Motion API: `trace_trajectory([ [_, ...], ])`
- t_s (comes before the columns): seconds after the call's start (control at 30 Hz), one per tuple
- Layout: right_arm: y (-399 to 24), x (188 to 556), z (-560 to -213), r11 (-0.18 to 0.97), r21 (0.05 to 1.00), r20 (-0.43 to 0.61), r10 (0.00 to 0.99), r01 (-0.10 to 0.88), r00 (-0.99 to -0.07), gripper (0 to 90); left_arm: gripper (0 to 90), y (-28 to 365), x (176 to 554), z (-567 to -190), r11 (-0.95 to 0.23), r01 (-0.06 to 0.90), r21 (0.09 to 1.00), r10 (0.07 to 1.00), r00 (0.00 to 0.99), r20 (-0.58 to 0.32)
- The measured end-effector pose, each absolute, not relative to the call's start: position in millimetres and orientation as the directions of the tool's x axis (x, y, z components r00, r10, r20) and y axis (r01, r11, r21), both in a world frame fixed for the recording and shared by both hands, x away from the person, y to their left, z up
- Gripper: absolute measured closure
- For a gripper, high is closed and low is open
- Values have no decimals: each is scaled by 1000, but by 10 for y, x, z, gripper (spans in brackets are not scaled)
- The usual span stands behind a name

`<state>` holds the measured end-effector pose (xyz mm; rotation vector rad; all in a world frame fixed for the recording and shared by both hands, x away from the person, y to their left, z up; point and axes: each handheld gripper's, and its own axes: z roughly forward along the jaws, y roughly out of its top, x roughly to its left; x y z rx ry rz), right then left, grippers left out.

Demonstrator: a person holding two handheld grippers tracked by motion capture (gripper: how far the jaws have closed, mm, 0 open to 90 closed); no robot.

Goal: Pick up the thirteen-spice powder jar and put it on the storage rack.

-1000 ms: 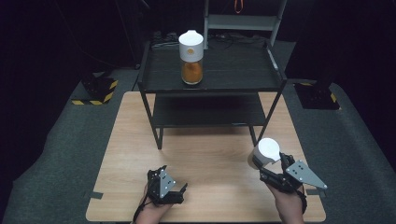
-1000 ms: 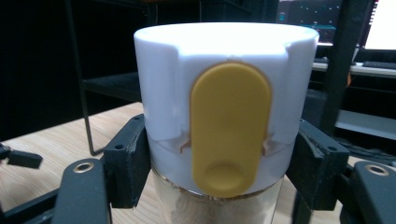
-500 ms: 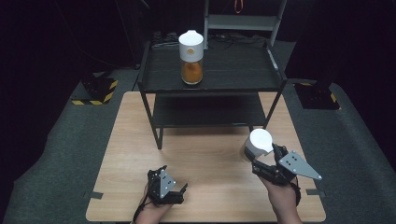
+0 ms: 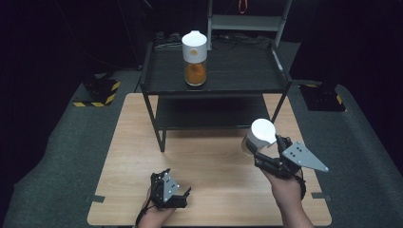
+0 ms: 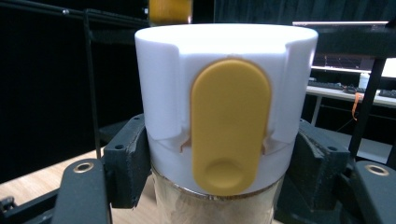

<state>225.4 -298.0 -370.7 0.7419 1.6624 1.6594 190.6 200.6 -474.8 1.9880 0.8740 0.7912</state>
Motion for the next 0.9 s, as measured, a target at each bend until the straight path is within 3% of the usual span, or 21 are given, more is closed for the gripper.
trace_trajectory([
  [0.9, -2883, 2402, -3101, 2, 992, -79, 783, -125, -616, 302, 5, 2040, 1895, -4764, -418, 286, 863, 801, 565, 201],
])
